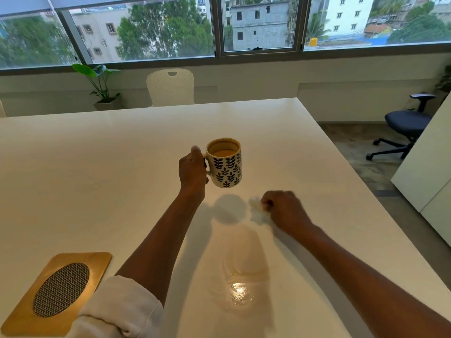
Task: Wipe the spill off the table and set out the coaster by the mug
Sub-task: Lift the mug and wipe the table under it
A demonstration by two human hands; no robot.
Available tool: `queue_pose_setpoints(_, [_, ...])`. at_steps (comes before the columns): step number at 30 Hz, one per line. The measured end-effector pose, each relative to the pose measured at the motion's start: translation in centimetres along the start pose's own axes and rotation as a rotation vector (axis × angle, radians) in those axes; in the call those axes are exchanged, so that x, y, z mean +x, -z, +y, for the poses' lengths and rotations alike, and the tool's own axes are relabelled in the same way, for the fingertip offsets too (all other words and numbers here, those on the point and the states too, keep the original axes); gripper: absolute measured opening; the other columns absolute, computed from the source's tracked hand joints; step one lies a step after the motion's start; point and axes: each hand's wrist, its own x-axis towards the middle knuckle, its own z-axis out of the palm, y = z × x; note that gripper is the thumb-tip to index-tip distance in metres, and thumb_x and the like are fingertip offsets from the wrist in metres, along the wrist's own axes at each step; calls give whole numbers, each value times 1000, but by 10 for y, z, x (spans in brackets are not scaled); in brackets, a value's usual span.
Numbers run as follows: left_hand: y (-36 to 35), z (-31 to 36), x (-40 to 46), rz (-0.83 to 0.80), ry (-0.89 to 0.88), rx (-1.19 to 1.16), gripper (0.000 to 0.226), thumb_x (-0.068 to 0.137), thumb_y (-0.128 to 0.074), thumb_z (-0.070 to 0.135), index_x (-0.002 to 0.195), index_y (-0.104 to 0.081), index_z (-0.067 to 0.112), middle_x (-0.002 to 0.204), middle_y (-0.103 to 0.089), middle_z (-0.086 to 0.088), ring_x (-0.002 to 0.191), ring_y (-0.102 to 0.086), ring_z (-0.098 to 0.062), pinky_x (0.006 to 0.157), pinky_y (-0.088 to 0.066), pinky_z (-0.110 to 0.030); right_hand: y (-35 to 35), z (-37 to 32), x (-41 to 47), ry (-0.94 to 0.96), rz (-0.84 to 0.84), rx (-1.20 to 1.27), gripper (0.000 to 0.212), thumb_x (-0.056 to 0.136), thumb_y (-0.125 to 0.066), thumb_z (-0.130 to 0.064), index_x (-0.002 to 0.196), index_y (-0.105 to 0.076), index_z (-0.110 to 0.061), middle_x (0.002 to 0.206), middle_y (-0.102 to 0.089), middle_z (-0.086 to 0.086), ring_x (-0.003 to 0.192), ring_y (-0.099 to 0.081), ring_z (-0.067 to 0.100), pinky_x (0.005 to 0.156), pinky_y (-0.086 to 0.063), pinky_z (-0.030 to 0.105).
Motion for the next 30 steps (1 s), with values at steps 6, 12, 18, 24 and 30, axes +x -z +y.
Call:
queue_pose_setpoints(6, [-9, -11, 7, -8, 16, 7, 40, 98, -37, 29, 62, -38, 12, 60, -36, -3, 52, -32, -16, 48, -28, -26, 27, 52, 57, -225, 163, -101, 8, 83, -61, -19, 78, -63, -24, 89, -68, 8, 85, -64, 34, 67, -43, 29])
queue_pose_setpoints(12, [-28, -26, 15, -43, 10, 16, 45, 102, -36, 32, 62, -39, 12, 58, -36, -3, 50, -32, -16, 48, -28, -26, 14, 58, 71, -174, 131, -275, 30, 84, -52, -8, 96, -71, -27, 100, -67, 6, 103, -58, 29, 75, -48, 32])
queue_pose_setpoints(18, [-57, -41, 23, -101, 37, 6, 48, 104, -35, 36, 62, -40, 13, 58, -38, -2, 49, -33, -15, 47, -29, -25, 5, 69, 63, -57, 94, -365, 32, 89, -55, -8, 109, -71, -27, 107, -62, 1, 109, -54, 25, 81, -45, 29])
queue_pose_setpoints(24, [-86, -62, 31, -160, 39, 23, 50, 104, -36, 38, 61, -41, 12, 56, -40, -2, 46, -35, -16, 43, -29, -22, -5, 66, 51, -42, 138, -251, 24, 89, -60, -12, 103, -74, -26, 103, -62, 2, 103, -52, 25, 75, -50, 34])
queue_pose_setpoints(30, [-107, -74, 35, -188, 7, 51, 52, 105, -33, 37, 60, -42, 13, 57, -42, -2, 50, -39, -16, 48, -32, -25, -13, 46, 24, 80, 96, -216, 18, 93, -57, -19, 99, -74, -23, 99, -61, 2, 96, -50, 24, 76, -50, 37])
